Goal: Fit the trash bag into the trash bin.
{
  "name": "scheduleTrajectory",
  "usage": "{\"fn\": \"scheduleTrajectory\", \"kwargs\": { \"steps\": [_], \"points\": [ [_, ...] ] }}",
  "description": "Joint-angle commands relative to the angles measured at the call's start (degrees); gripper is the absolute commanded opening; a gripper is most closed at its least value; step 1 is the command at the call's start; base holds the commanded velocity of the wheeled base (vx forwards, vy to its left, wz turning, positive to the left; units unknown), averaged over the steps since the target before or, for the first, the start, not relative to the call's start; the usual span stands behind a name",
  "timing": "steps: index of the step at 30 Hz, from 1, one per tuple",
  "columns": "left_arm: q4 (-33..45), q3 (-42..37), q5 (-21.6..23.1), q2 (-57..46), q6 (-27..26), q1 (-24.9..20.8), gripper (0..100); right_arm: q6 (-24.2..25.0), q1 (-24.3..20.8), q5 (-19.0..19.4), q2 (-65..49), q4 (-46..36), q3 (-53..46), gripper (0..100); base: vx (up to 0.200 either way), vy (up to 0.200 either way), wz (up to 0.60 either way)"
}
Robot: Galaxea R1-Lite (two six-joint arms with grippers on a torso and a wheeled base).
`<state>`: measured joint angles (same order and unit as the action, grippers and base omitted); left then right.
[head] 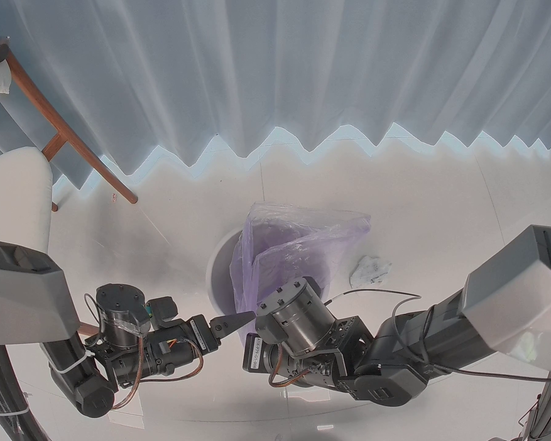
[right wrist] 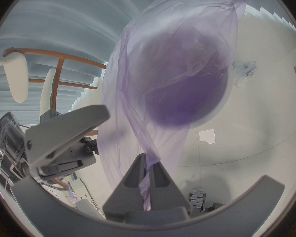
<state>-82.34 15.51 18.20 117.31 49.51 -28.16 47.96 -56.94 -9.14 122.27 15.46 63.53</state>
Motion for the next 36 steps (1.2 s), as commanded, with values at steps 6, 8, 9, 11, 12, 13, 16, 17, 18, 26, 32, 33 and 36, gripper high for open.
{"fn": "scheduleTrajectory", "kwargs": {
  "steps": [6, 8, 9, 11, 12, 13, 16, 17, 18, 26, 32, 33, 36],
  "points": [
    [-2.8, 0.7, -1.5, 6.3, 0.1, 0.4, 100, 0.1, 0.0, 0.0, -0.3, 0.0, -0.1, 0, 0.000, 0.000, 0.00],
    [-2.7, 0.7, -1.5, 6.3, 0.1, 0.5, 100, 0.1, 0.0, 0.0, -0.3, 0.0, -0.1, 0, 0.000, 0.000, 0.00],
    [-2.7, 0.7, -1.5, 6.0, 0.1, 0.8, 100, 0.0, -0.1, 0.0, -0.3, 0.0, -0.3, 0, 0.000, 0.000, 0.00],
    [-2.7, 0.8, -1.5, 5.9, 0.1, 1.4, 100, 0.1, 0.0, 0.0, -0.3, 0.0, -0.3, 0, 0.000, 0.000, 0.00],
    [-2.7, 0.9, -1.5, 6.0, 0.1, 1.5, 100, 0.1, 0.0, 0.0, -0.3, 0.0, -0.3, 0, 0.000, 0.000, 0.00],
    [-2.7, 1.0, -1.6, 6.1, 0.1, 1.6, 100, 0.1, -0.1, 0.0, -0.4, 0.0, -0.3, 0, 0.000, 0.000, 0.00],
    [-2.8, 1.4, -1.9, 6.3, 0.1, 1.9, 100, 0.1, -0.2, 0.0, -0.3, 0.0, -0.3, 0, 0.000, 0.000, 0.00],
    [-2.8, 1.6, -1.9, 6.6, 0.2, 1.8, 100, 0.1, -0.3, 0.0, -0.3, 0.0, -0.3, 0, 0.000, 0.000, 0.00],
    [-2.8, 1.6, -1.9, 6.7, 0.2, 1.7, 100, 0.1, -0.4, 0.0, -0.3, 0.0, -0.3, 0, 0.000, 0.000, 0.00],
    [-4.6, 1.6, -1.7, 6.9, 0.8, 1.4, 0, 0.3, -1.1, 0.0, -0.4, 0.1, -0.6, 0, 0.000, 0.000, 0.00],
    [-6.2, 1.7, -1.9, 6.7, 0.8, 1.8, 0, 0.3, -1.1, 0.0, -1.0, 0.0, -0.8, 0, 0.000, 0.000, 0.00],
    [-6.2, 1.8, -1.9, 6.3, 0.8, 2.2, 0, 0.6, -0.8, 0.0, -1.5, 0.1, -0.9, 0, 0.000, 0.000, 0.00],
    [-6.2, 1.9, -1.8, 6.0, 0.8, 2.8, 0, 1.3, -0.6, -0.1, -1.9, 0.1, -1.0, 0, 0.000, 0.000, 0.00]
  ]
}}
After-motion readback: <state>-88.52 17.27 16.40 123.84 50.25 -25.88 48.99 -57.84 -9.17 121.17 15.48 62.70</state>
